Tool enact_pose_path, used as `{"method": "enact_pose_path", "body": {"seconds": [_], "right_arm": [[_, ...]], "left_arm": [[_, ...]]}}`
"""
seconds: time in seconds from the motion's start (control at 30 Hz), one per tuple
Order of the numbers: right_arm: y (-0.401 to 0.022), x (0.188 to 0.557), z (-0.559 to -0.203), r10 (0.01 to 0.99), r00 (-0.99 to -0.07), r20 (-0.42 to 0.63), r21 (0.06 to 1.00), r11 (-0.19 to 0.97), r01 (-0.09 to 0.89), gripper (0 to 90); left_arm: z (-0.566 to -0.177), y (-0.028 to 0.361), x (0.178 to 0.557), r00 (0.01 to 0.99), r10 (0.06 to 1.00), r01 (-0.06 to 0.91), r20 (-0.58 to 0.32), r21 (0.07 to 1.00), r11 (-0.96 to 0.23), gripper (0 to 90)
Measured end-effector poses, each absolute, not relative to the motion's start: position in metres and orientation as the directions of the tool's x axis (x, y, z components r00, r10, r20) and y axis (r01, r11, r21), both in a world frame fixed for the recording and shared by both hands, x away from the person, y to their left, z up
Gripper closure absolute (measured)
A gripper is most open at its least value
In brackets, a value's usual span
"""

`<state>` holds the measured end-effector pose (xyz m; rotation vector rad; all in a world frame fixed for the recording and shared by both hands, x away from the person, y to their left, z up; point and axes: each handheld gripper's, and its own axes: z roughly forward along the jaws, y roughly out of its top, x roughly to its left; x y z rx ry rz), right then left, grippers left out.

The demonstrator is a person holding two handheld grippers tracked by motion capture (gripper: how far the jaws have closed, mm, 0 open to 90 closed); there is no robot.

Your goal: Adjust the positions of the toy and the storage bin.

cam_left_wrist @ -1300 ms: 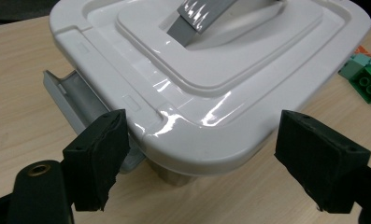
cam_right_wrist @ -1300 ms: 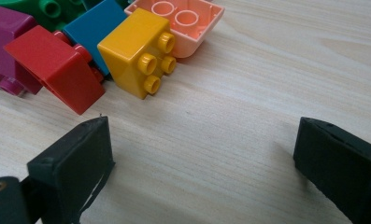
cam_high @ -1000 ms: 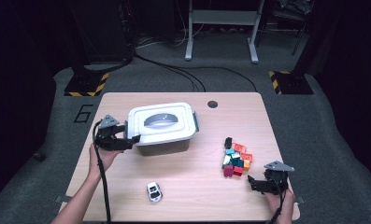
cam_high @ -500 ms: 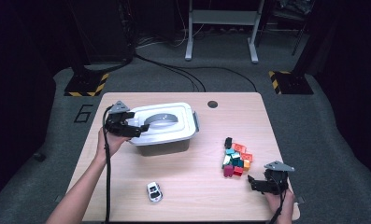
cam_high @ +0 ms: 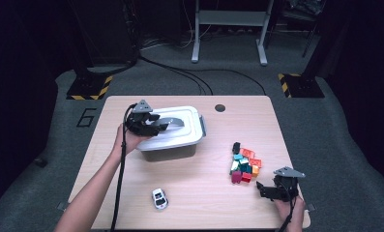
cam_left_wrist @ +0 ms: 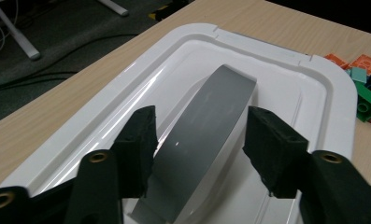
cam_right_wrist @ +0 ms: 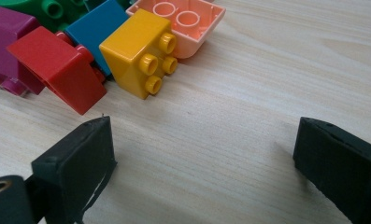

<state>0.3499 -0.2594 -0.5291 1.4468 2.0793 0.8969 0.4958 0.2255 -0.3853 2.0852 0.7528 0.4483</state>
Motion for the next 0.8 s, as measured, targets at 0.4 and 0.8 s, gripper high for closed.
{"method": "enact_pose_path", "body": {"seconds": [0.4,0.8], "right_arm": [[-0.259,0.35,-0.529,0.937,-0.348,0.002,0.727,0.237,0.644,4.5],[-0.26,0.35,-0.529,0.938,-0.348,0.001,0.727,0.238,0.644,4.7]], "left_arm": [[-0.381,0.208,0.485,0.792,0.609,0.333,0.048,0.802,-0.496,57.9],[-0.382,0.179,0.472,0.77,0.638,0.382,-0.002,0.803,-0.458,65.6]]}}
